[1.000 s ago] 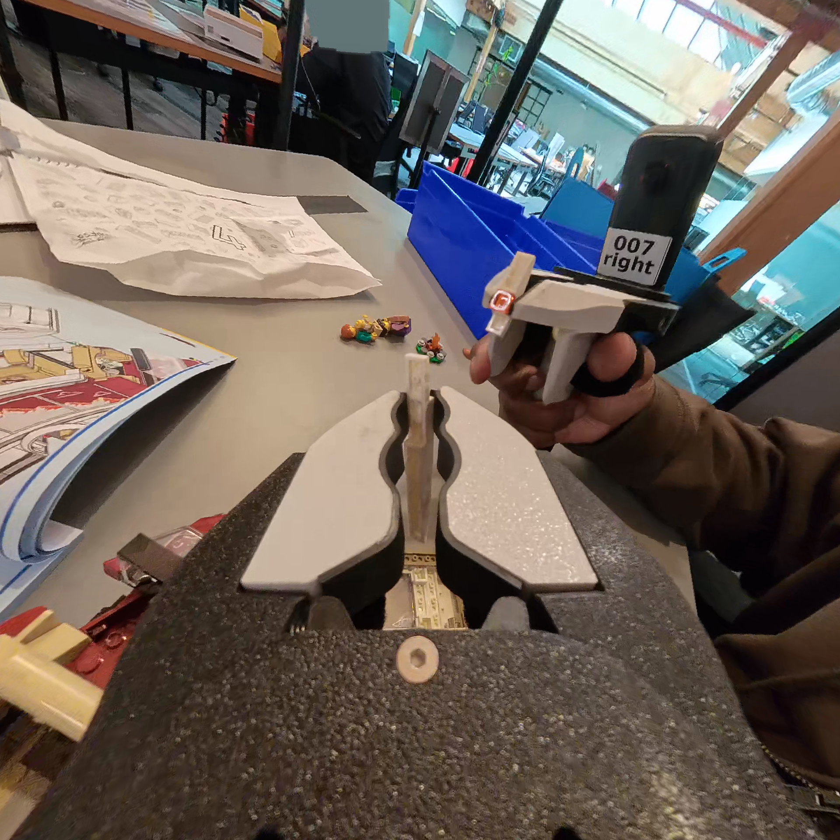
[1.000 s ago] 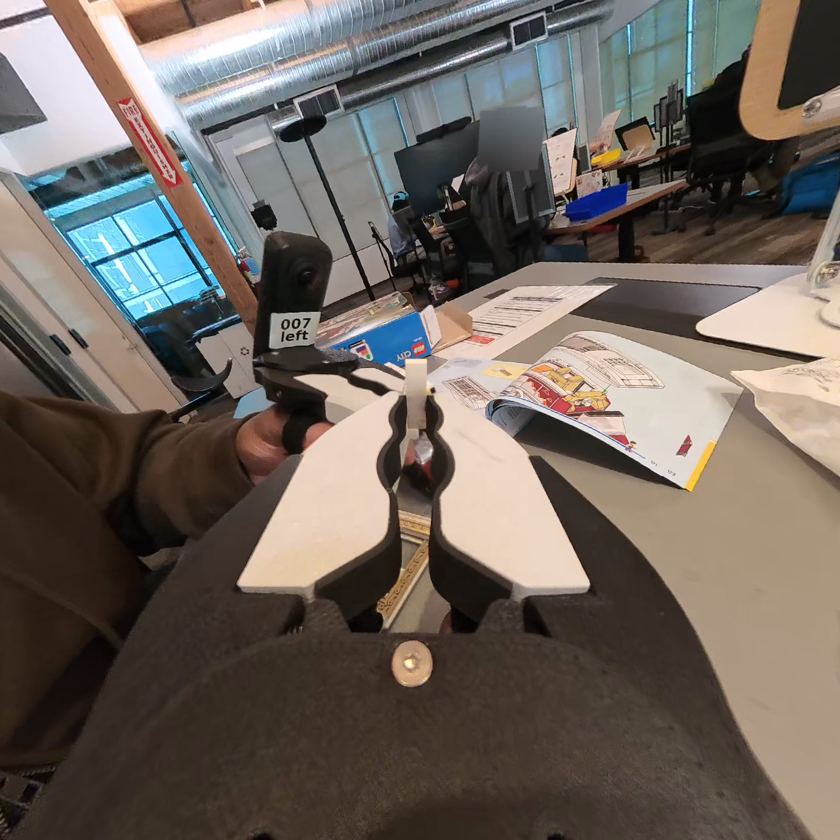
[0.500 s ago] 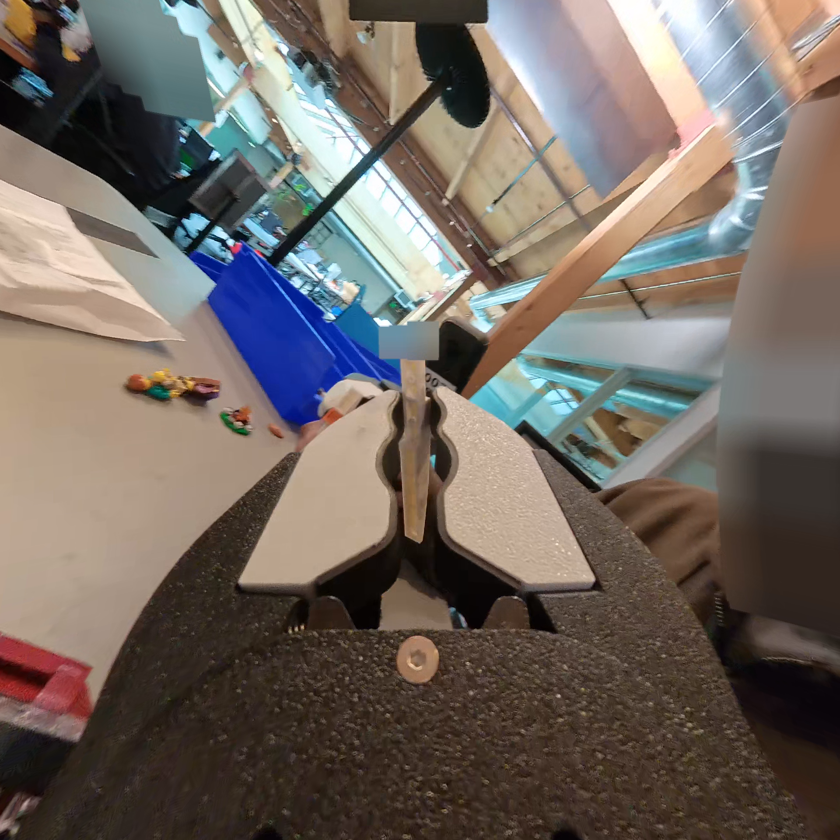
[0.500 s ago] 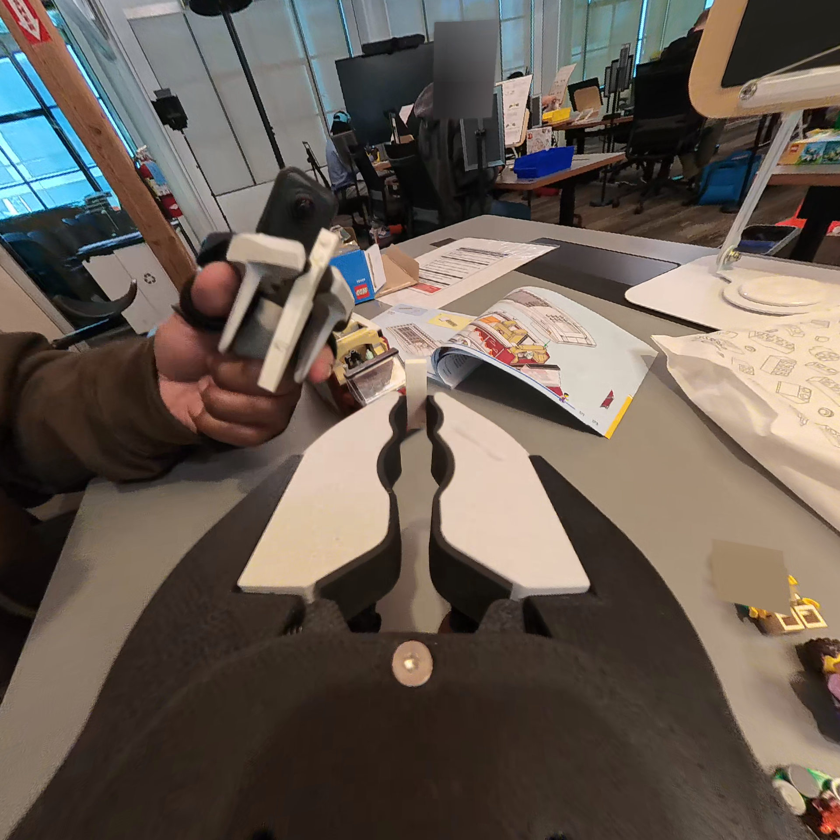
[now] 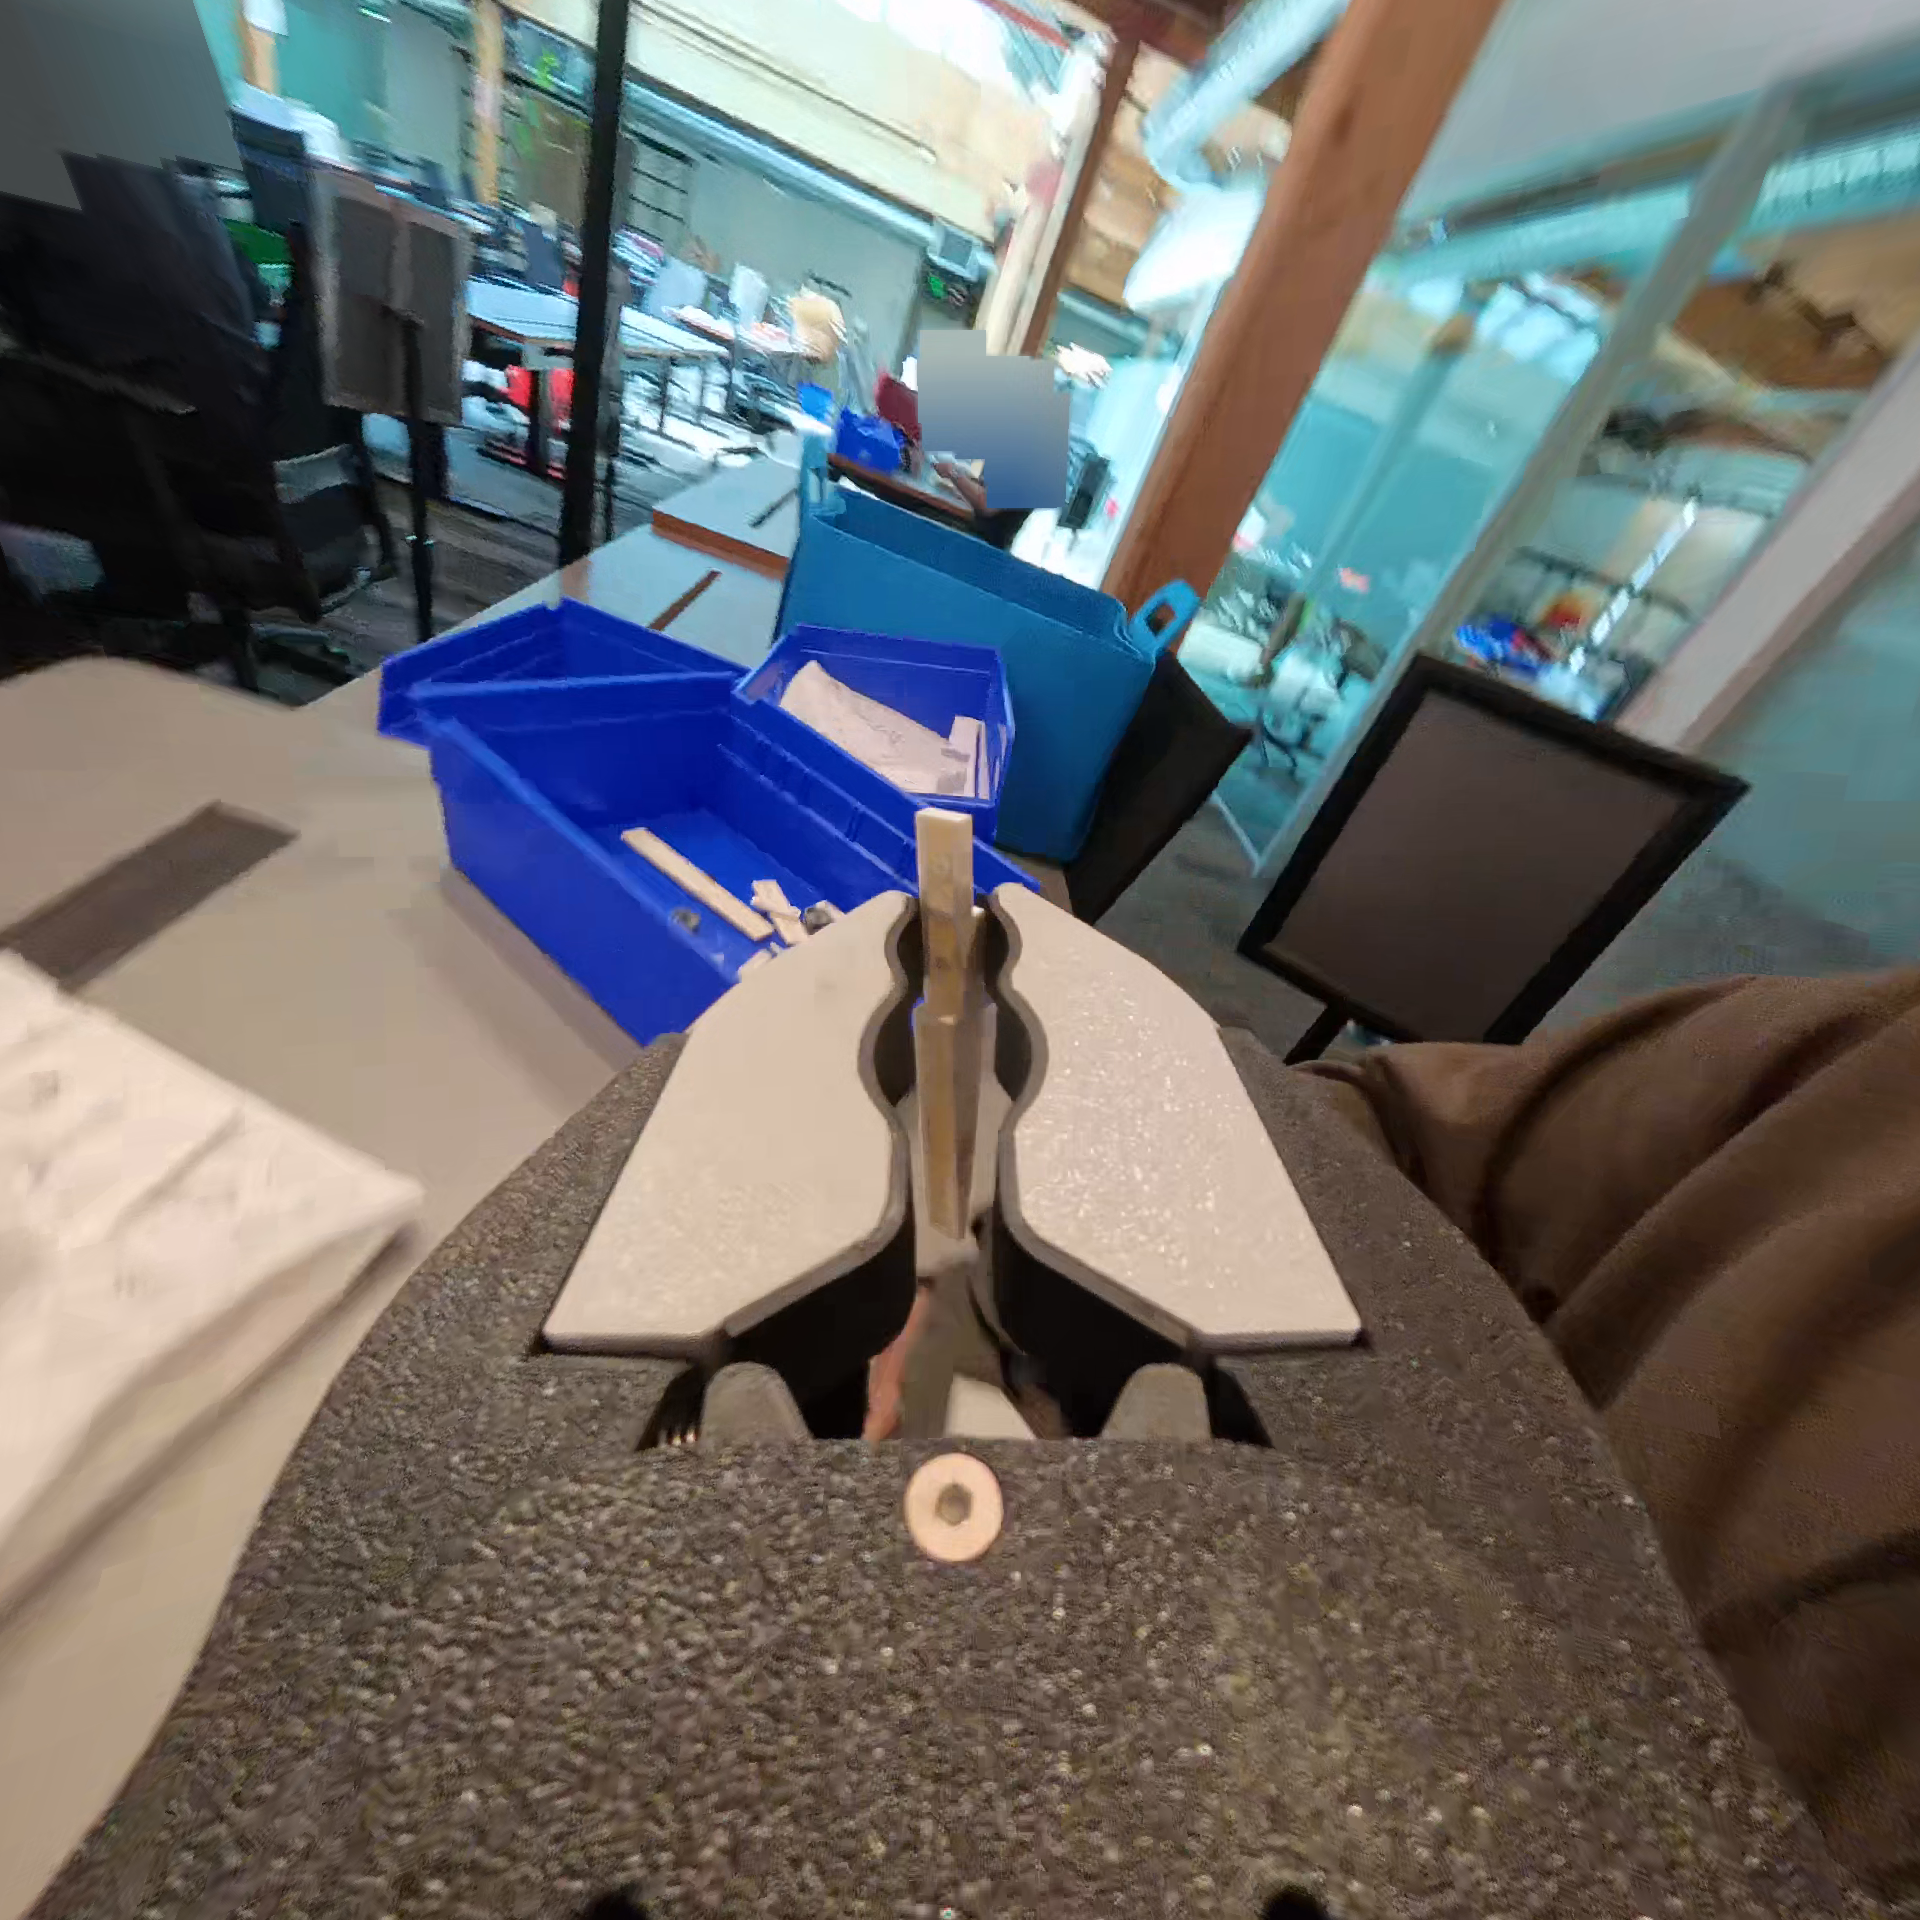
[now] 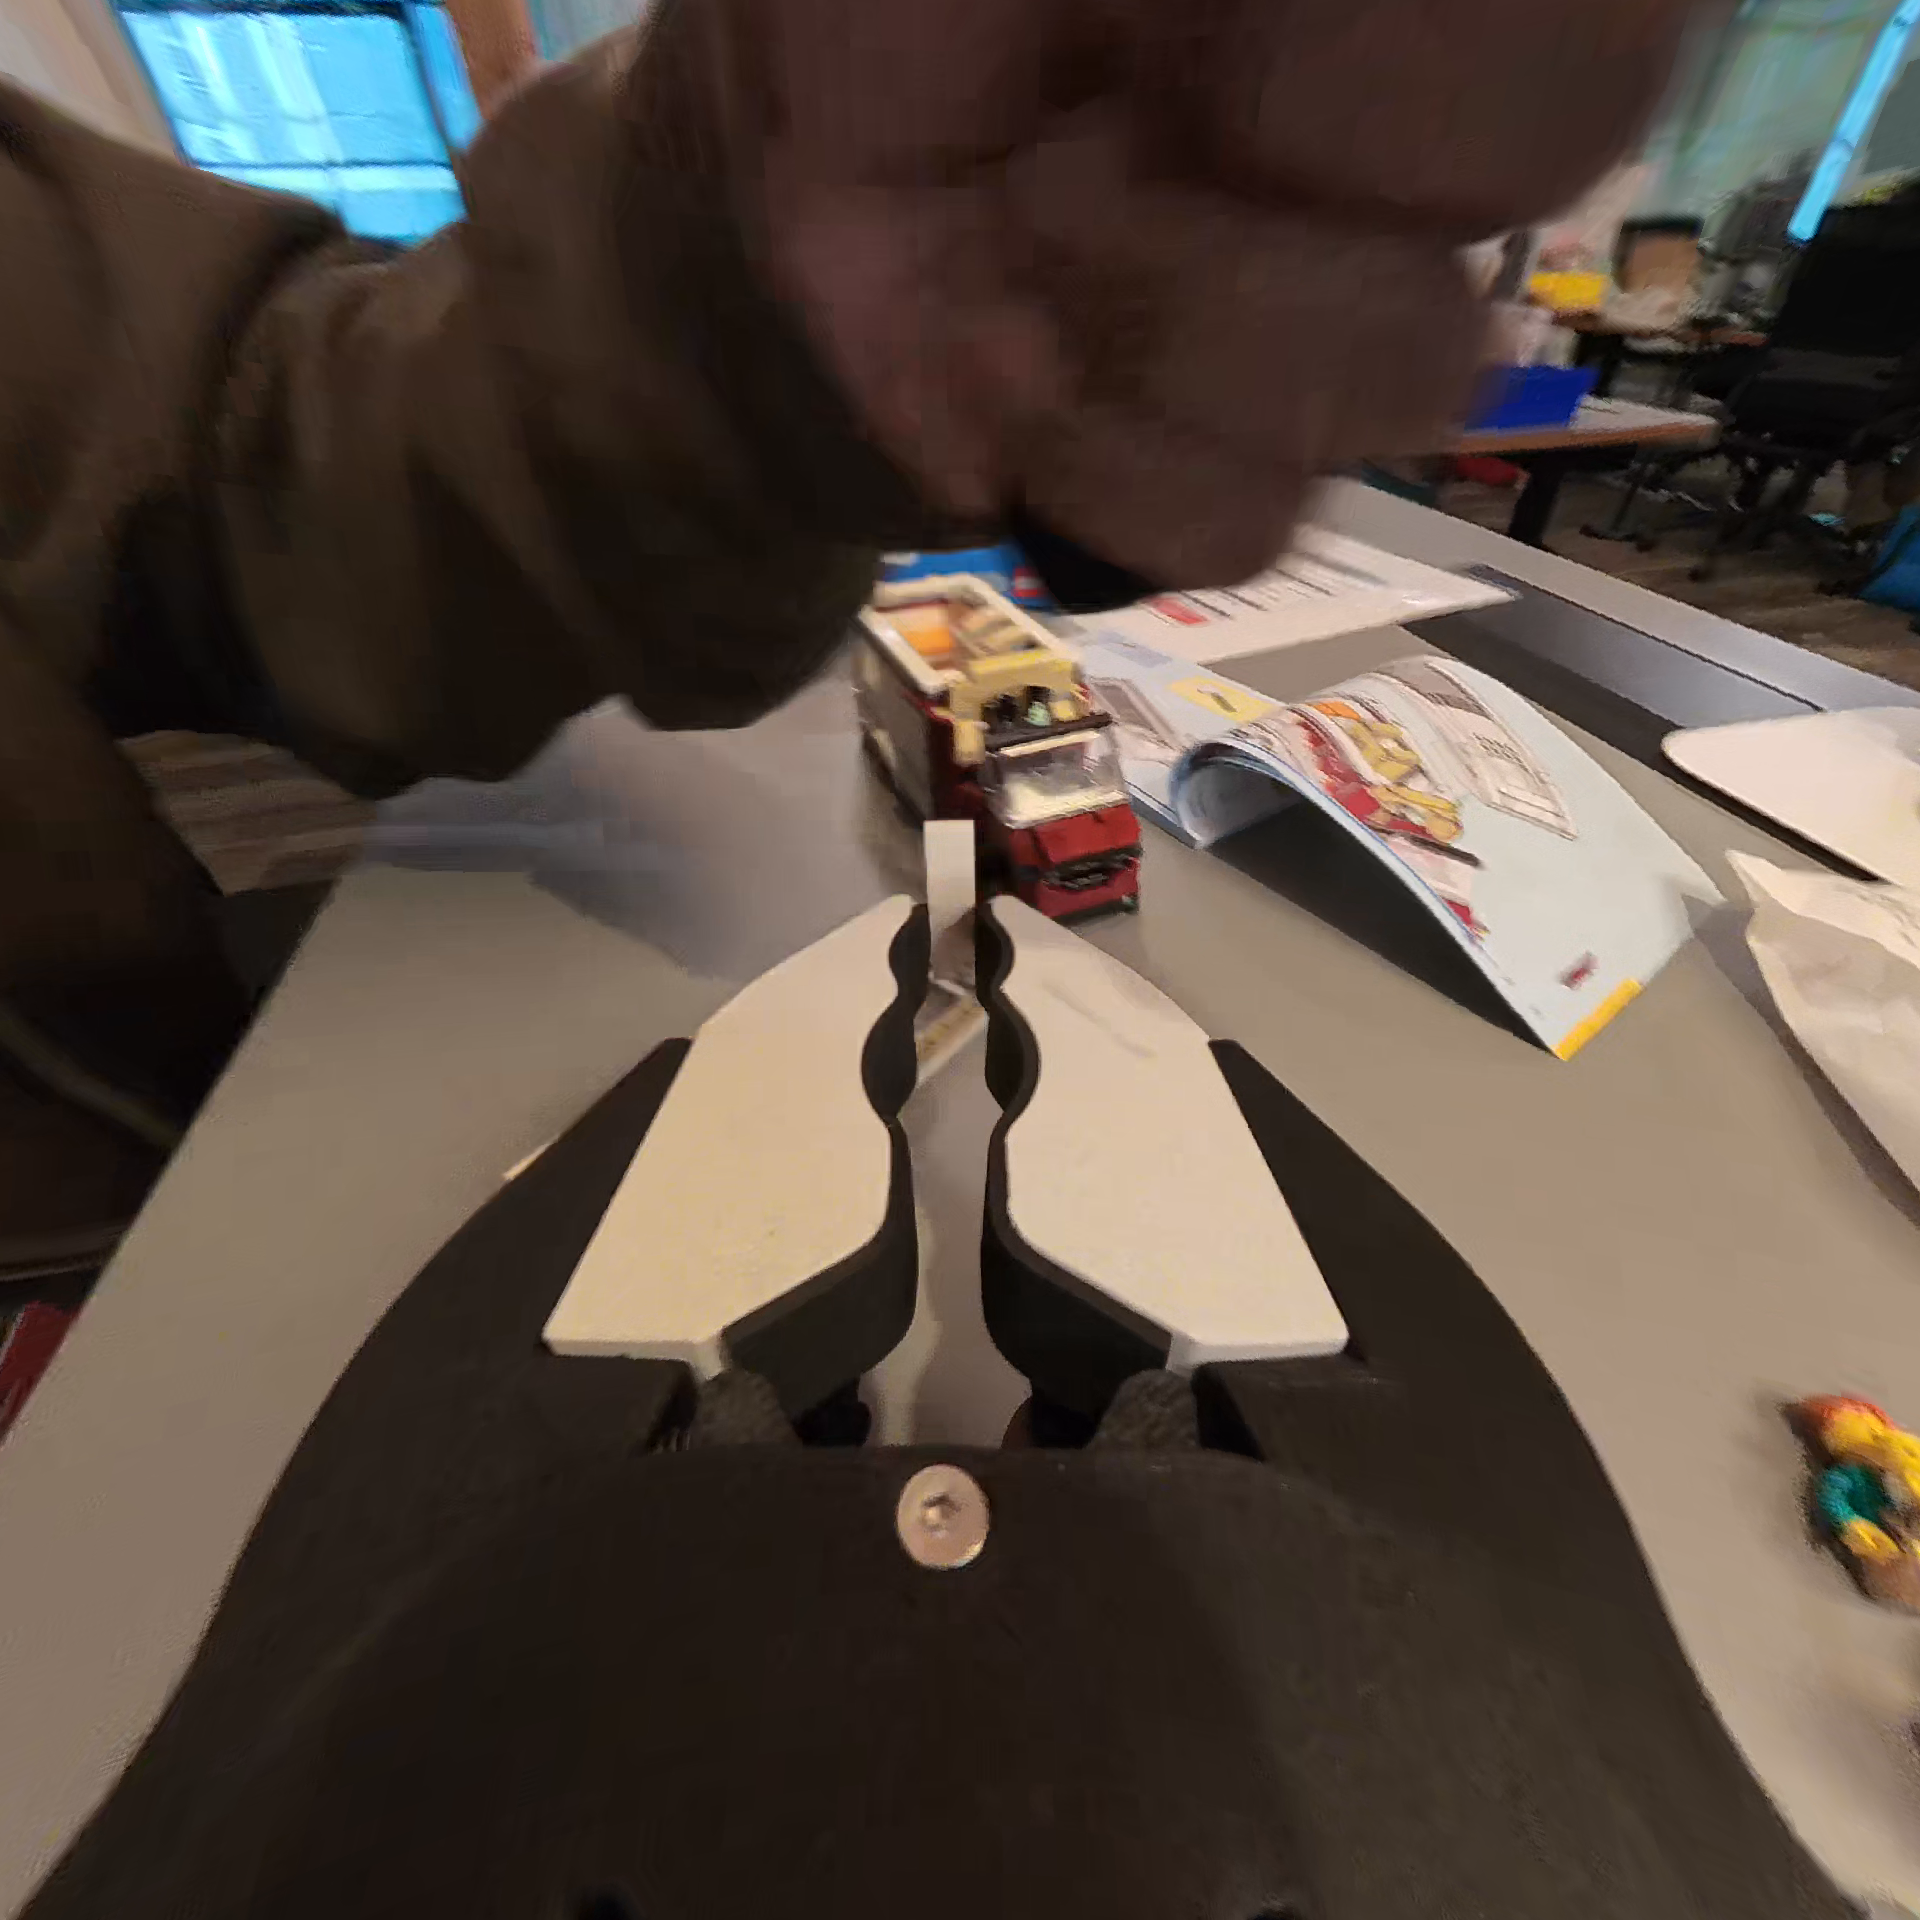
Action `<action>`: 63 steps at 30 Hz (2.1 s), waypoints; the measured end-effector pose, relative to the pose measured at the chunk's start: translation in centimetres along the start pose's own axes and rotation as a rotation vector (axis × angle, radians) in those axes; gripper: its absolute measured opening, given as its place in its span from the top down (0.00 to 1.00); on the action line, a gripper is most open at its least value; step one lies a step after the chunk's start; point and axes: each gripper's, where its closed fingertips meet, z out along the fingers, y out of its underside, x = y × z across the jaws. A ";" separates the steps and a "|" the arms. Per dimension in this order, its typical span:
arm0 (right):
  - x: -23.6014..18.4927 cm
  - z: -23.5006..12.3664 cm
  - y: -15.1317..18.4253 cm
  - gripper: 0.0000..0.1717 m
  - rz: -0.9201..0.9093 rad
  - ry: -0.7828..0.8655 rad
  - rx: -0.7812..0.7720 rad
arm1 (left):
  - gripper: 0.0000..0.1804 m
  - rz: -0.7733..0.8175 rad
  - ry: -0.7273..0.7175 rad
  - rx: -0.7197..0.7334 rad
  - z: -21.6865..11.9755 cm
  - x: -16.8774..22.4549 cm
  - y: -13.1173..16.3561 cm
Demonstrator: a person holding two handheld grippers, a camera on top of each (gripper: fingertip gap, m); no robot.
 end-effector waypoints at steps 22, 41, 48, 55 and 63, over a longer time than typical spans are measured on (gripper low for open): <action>-1.4 -2.1 -2.6 0.96 0.103 -0.188 0.221 | 0.71 0.130 -0.128 -0.164 7.0 -6.3 3.0; 2.1 2.1 -0.2 0.96 0.086 -0.032 -0.009 | 0.81 0.130 -0.379 -0.017 -12.6 -2.4 12.4; 1.4 2.8 1.0 0.96 -0.003 -0.035 -0.103 | 0.87 0.198 -0.378 -0.202 -11.5 -2.2 15.2; 0.9 2.1 1.5 0.96 -0.044 -0.039 -0.133 | 0.95 0.223 -0.334 -0.258 -10.5 -1.3 16.2; 0.8 1.2 1.4 0.96 -0.046 -0.046 -0.114 | 0.91 0.262 -0.280 -0.290 -10.6 -0.5 16.6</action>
